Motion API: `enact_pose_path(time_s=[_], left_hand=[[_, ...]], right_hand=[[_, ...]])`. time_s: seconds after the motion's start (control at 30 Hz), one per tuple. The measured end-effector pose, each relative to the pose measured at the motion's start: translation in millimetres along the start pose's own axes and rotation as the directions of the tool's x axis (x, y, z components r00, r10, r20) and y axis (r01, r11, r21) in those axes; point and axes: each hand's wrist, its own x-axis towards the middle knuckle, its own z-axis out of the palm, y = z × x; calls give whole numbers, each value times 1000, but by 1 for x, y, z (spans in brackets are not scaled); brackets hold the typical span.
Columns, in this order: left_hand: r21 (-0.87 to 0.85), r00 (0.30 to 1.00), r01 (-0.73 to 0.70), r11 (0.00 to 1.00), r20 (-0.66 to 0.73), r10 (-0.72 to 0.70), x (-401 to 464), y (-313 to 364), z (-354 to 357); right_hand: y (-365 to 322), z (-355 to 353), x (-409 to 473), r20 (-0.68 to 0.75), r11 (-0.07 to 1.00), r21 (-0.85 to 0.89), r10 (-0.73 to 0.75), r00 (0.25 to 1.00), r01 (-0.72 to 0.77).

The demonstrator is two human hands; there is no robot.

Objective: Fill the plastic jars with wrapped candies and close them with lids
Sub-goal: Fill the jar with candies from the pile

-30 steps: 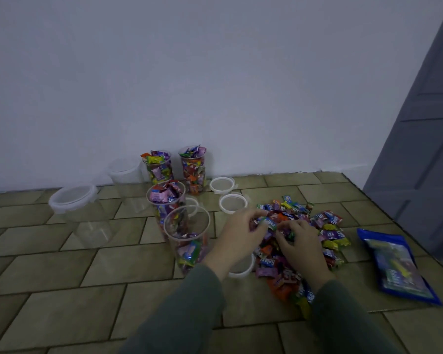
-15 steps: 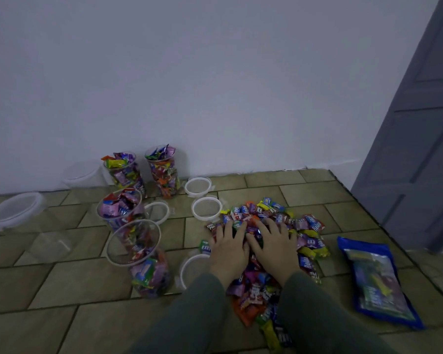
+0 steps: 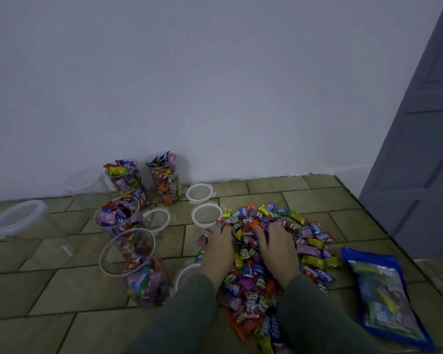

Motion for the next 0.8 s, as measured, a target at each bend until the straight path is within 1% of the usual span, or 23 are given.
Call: enact_pose_path(time_s=[0.07,0.17,0.27,0.47,0.63,0.8], left_hand=[[-38,999,23,999,-30,-24,-1,2,-5],[-97,996,31,995,-75,-39,-2,6,-16],[-185,992,14,983,-123,-37,-6,9,-27],[-233,982,-53,971,-189,8,-21,12,-41],[-286,963,-117,951,-267,39,-36,5,-51],[-302,954,-130,944,-299,35,-46,1,-65]], right_hand=[[-5,-7,0,8,992,124,27,1000,-28],[-19,-19,0,20,947,307,87,996,-89],[-35,-26,5,28,895,428,125,992,-125],[-61,-27,7,-21,763,631,196,980,-138],[-78,-24,6,-37,734,665,216,976,-138],[-94,-22,9,6,676,705,297,955,-214]])
